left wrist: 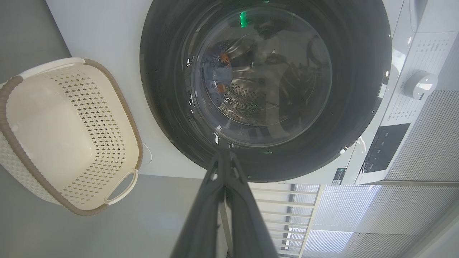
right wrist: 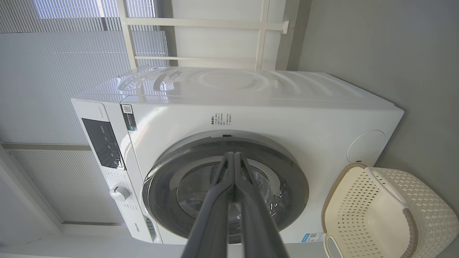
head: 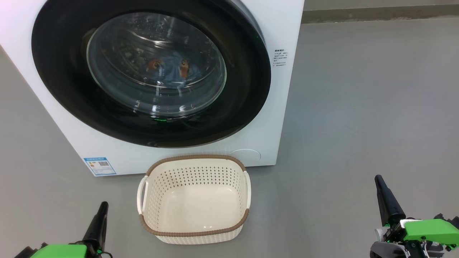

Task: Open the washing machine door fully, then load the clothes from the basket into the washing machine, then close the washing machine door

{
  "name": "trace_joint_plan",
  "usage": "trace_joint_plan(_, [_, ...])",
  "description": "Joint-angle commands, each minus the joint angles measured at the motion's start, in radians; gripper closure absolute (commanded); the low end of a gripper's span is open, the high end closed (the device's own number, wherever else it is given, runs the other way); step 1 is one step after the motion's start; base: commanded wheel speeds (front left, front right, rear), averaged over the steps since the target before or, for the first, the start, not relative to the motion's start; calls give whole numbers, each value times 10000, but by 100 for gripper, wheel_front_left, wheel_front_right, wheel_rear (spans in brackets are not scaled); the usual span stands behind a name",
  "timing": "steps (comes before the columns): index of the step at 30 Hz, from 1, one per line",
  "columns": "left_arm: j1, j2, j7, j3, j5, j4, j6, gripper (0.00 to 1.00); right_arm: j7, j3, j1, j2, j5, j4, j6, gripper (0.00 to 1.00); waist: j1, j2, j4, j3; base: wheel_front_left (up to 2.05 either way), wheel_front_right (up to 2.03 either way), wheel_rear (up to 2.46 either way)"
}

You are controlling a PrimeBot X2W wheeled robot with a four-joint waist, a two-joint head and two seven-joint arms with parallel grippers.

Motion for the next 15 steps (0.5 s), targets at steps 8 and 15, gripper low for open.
trace_joint_plan(8, [-423, 129, 33, 358, -87, -188, -73, 100, 82, 208, -69, -4, 77, -309, 14, 100, 0, 0, 0, 0, 0, 0, 0])
trace_joint_plan(15, [-422, 129, 32, 357, -88, -189, -73, 100, 83, 207, -69, -4, 77, -309, 14, 100, 0, 0, 0, 0, 0, 0, 0])
